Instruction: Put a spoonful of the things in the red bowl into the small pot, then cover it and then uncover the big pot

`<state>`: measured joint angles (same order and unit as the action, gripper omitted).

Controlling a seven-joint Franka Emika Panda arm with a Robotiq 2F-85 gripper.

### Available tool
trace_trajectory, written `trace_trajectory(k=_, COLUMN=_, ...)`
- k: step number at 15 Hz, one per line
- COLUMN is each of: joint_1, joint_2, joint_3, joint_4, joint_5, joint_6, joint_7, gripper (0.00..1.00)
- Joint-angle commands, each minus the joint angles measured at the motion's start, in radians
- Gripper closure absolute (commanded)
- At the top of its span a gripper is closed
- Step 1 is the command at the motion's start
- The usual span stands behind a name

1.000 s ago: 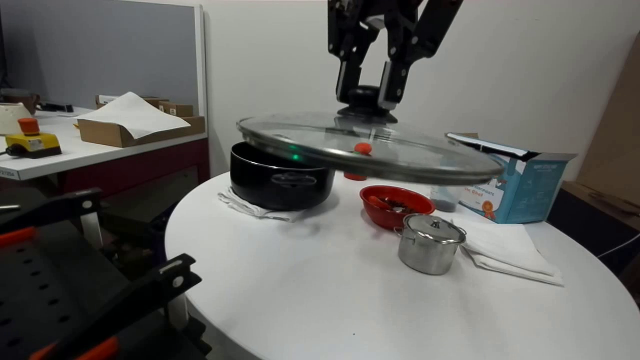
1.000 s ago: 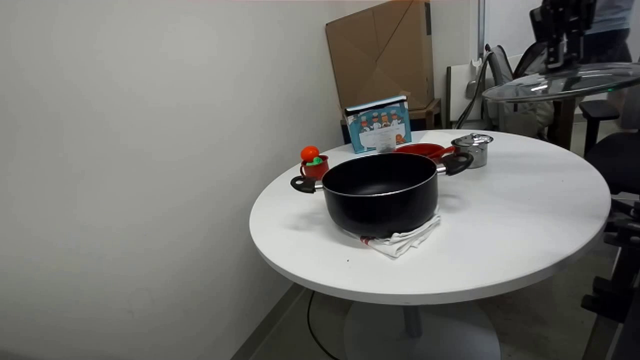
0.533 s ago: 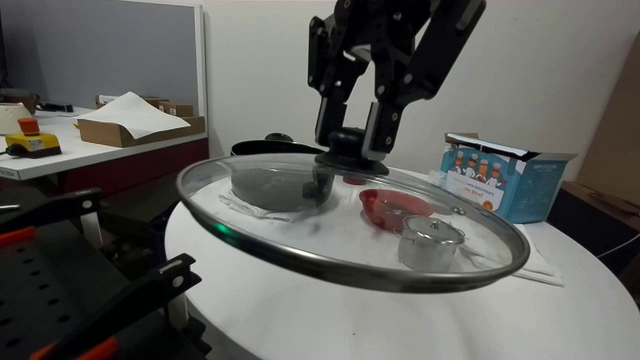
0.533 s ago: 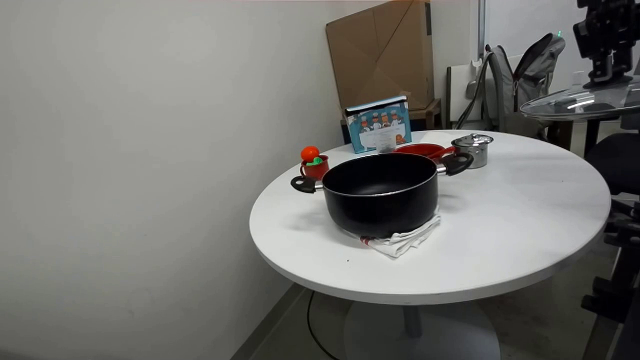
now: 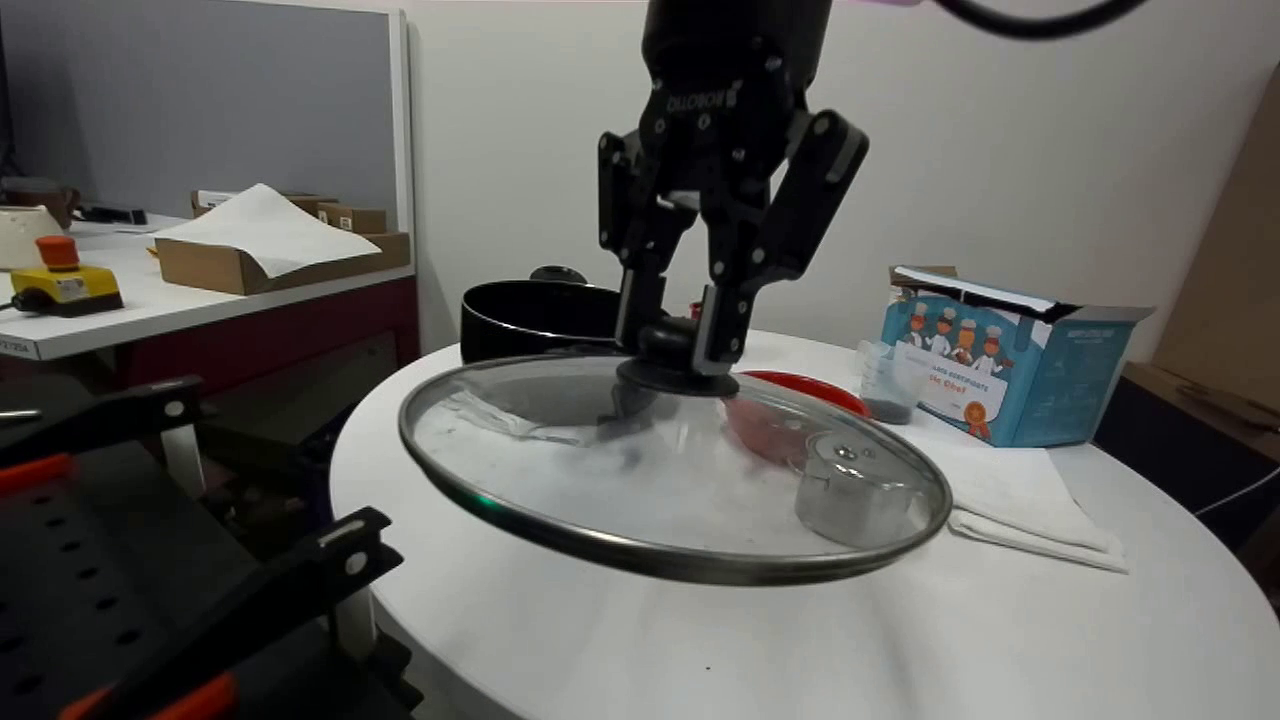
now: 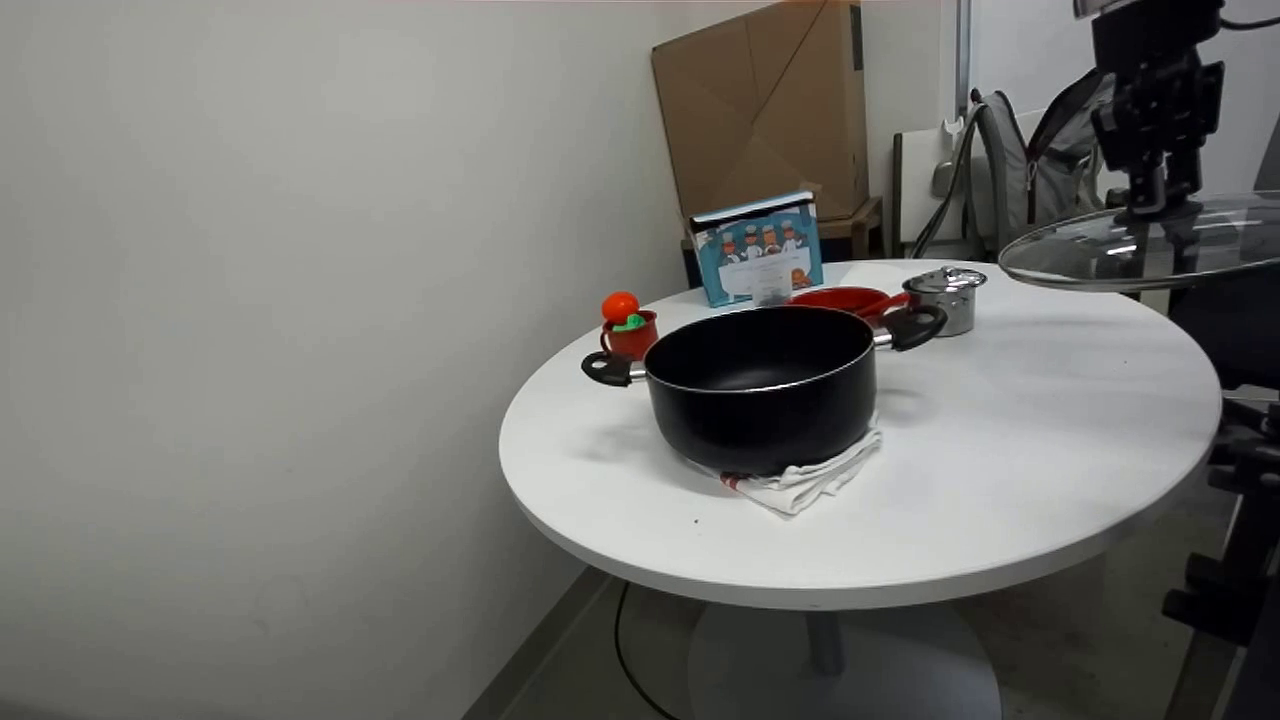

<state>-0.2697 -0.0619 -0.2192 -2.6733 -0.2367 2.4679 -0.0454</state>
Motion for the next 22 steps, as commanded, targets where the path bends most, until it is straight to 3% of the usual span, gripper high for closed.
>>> trace_trajectory(k=1, joint_1=0.037, joint_2=0.132, joint_3=0.020, joint_4=0.082, joint_5=-0.006, joint_6=0.039, joint_7=0.058, gripper=0.75)
trace_trajectory(k=9, joint_1=0.131, joint_2=0.327, joint_3=0.043, joint_4=0.210, joint_5=-0.006, joint_6=0.067, joint_7=0.128, gripper=0.75)
trace_trajectory(k=16, joint_1=0.194, joint_2=0.393, joint_3=0.049, joint_4=0.218, joint_5=-0.006, joint_6=0.078, joint_7=0.146, gripper=0.75)
trace_trajectory(k=22, joint_1=0.207, joint_2=0.469, joint_3=0.039, joint_4=0.196, joint_5=-0.011, joint_6=0.262, joint_7=0.133, gripper=0.75)
